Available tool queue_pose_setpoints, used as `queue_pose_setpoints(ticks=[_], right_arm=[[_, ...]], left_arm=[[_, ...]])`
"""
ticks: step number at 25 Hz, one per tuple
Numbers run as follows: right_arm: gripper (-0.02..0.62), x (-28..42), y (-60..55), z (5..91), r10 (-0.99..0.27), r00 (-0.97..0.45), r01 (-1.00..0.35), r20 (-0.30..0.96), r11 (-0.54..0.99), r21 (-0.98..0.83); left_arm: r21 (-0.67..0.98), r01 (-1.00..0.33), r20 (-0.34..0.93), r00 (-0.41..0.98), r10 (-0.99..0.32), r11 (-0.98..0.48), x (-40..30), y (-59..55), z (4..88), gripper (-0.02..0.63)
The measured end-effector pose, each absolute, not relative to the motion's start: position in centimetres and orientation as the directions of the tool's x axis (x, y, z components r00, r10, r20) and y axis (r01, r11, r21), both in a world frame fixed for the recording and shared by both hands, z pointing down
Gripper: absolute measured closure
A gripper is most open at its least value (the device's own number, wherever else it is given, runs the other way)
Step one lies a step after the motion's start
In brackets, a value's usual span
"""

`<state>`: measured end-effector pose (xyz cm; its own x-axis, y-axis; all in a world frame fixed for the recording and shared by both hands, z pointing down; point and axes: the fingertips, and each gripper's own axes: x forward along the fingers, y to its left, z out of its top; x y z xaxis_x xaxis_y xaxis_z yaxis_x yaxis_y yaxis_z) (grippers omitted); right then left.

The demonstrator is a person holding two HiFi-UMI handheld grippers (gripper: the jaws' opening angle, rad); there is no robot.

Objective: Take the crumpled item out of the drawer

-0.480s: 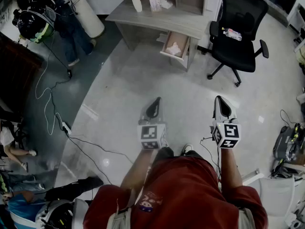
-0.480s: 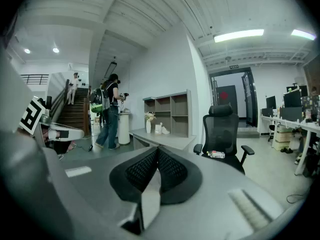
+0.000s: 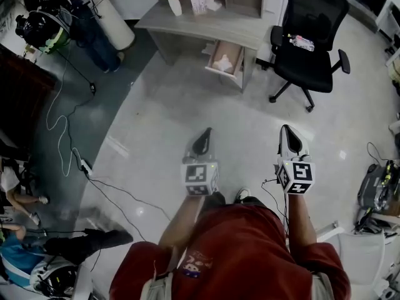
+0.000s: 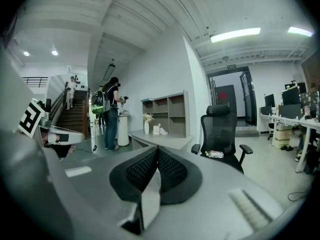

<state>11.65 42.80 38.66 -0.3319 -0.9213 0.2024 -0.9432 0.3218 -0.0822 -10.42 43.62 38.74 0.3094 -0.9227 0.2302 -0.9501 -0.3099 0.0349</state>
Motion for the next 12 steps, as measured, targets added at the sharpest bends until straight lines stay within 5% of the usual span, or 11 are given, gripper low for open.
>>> queue_pose_setpoints(ticks=[12], right_arm=[[0.595,16.5,42.7,39.8,-0.922,-0.333,-0.942,0.199,0.317,-0.110]], left_arm=[[0.036,-0.957,0.255,0.287,-0.924,-0.287,-5.6,44.0,39.9,0.607]])
